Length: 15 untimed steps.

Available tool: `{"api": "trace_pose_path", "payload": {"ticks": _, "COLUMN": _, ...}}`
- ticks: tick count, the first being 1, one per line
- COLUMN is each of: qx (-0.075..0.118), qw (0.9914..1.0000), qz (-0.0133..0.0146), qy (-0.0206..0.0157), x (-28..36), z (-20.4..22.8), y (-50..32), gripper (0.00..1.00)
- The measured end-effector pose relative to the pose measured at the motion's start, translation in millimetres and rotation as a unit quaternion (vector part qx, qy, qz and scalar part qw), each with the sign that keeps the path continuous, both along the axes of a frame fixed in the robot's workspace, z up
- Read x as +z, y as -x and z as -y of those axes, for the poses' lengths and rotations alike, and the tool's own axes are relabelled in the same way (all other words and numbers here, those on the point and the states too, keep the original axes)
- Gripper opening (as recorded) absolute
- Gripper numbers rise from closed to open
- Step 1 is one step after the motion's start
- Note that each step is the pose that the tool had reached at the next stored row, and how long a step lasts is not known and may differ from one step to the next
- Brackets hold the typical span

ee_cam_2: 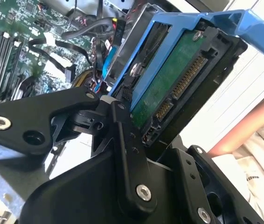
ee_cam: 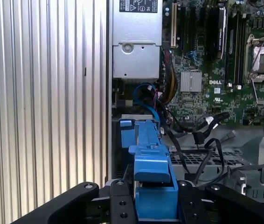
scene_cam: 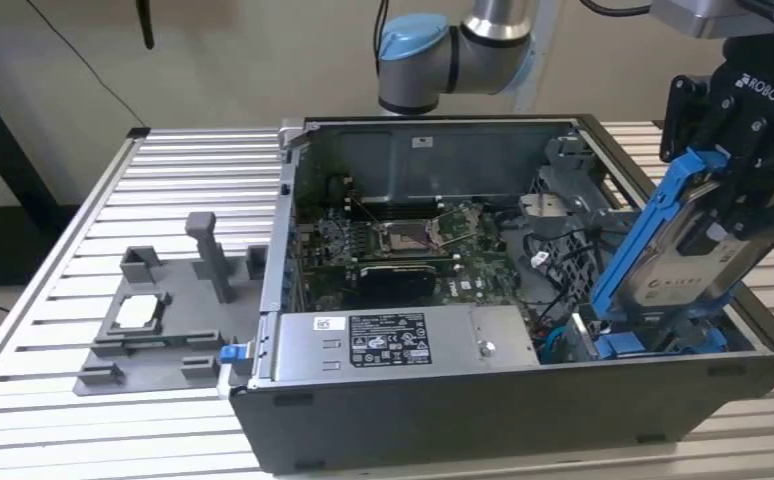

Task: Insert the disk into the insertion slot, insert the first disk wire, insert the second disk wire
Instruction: 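Insert the disk into the insertion slot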

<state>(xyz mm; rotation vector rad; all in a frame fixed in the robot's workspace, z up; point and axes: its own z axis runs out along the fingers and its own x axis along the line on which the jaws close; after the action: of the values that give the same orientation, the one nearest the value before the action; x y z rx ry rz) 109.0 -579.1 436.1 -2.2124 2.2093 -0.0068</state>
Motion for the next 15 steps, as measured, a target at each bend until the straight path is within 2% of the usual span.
{"api": "trace_pose_path", "payload": {"ticks": 7, "qx": 0.004, "qw": 0.99999, "qz": 0.0000, "qy": 0.0000, "x": -12.4, "z": 0.0, "y": 0.0, "gripper": 0.33}}
{"api": "trace_pose_path", "payload": {"ticks": 15, "qx": 0.006, "qw": 0.99998, "qz": 0.0000, "qy": -0.0004, "x": -22.9, "z": -0.8, "y": -3.2, "gripper": 0.33}}
